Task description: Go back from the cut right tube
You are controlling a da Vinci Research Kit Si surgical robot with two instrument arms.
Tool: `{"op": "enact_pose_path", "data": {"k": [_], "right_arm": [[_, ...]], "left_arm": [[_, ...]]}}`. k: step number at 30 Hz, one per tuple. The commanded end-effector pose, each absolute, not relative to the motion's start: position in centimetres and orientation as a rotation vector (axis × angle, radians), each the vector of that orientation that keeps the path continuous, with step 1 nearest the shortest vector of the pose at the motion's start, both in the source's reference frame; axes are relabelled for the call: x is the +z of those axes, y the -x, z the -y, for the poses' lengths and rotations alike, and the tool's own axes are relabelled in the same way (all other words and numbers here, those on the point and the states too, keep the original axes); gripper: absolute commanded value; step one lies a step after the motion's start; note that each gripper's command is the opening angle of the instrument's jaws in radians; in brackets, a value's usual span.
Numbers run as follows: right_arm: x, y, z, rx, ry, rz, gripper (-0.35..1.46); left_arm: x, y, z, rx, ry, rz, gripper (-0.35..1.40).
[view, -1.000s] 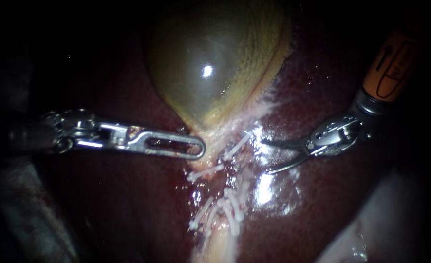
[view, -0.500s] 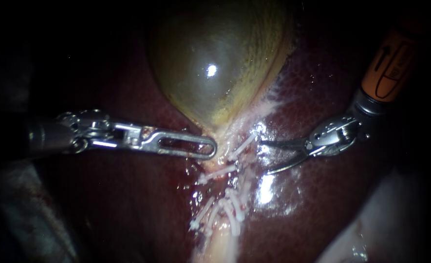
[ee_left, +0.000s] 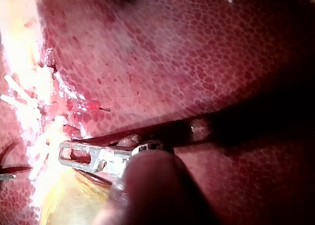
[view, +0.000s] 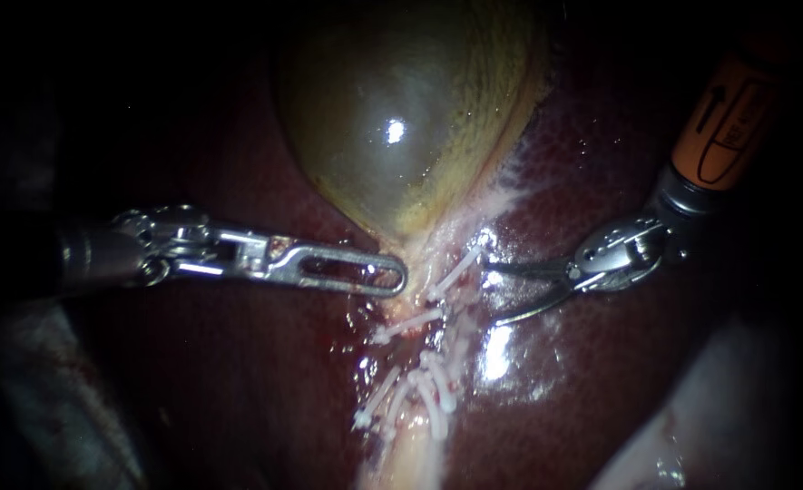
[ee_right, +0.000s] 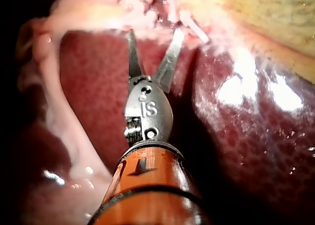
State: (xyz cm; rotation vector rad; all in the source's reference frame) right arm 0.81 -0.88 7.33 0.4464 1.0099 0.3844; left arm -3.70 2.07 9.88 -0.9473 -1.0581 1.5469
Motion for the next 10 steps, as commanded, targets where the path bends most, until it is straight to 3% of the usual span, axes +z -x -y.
{"op": "enact_pose_path", "data": {"k": [1,10], "right_arm": [[7.33,-0.81,0.88,0.385,-0.446,-1.010,0.78],[7.33,-0.81,0.88,0.385,-0.446,-1.010,0.78]], "left_arm": [[9.88,3.70,-2.07,1.547,0.948,1.060,-0.35],[9.88,3.70,-2.07,1.547,0.948,1.060,-0.35]]}}
